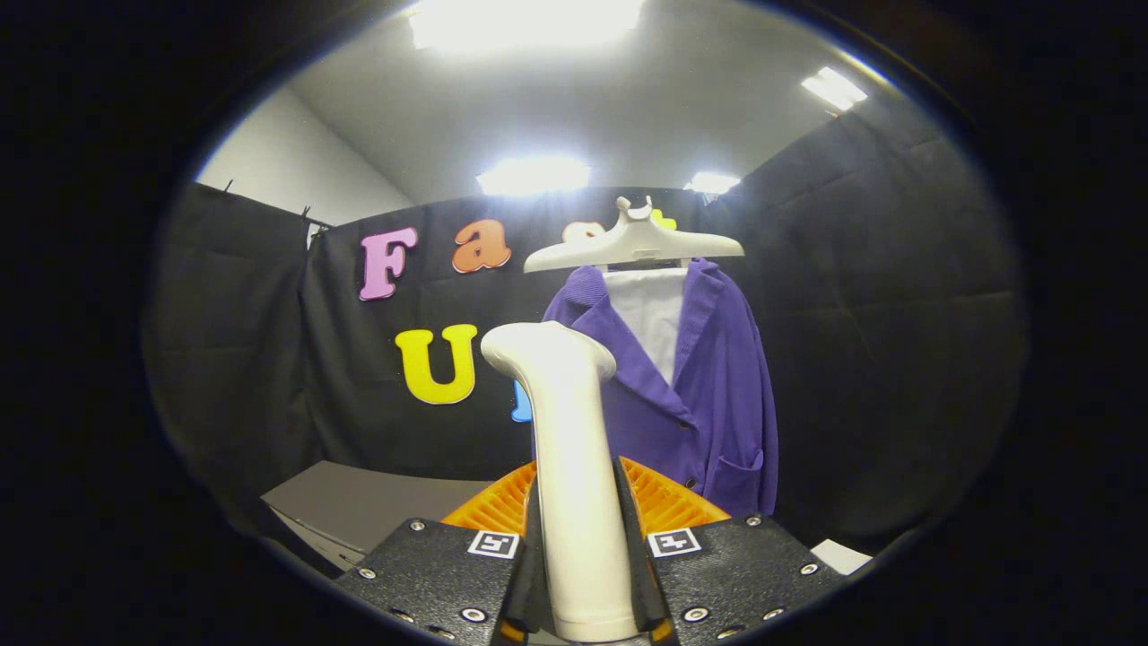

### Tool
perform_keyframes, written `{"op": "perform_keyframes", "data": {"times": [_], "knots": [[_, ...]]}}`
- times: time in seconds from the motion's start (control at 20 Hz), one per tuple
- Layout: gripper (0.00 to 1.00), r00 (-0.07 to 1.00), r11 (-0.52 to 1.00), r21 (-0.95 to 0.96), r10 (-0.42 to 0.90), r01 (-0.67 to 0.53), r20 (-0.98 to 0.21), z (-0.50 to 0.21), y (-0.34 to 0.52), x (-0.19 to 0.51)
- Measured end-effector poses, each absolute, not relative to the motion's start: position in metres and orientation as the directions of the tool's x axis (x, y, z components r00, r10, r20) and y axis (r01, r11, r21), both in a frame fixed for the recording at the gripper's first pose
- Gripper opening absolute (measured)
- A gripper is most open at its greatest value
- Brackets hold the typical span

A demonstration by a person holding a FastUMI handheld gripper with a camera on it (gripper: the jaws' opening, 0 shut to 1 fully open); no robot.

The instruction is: Iron the clothes twice with a garment steamer, once on the left side and once on the right side.

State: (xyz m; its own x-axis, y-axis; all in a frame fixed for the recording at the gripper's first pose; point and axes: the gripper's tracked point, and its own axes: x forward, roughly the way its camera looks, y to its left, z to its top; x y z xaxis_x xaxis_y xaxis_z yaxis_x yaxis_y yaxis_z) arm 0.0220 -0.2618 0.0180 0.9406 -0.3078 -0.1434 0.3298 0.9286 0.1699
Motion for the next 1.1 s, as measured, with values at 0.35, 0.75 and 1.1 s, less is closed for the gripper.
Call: {"op": "perform_keyframes", "data": {"times": [0.35,0.75,1.1], "knots": [[0.38,0.9,0.887,0.159,-0.417,0.434,-0.128,0.02,-0.314,0.063],[0.37,0.892,0.892,0.073,-0.437,0.446,-0.114,-0.002,-0.323,0.13],[0.38,0.893,0.893,0.068,-0.435,0.445,-0.116,-0.024,-0.324,0.144]]}}
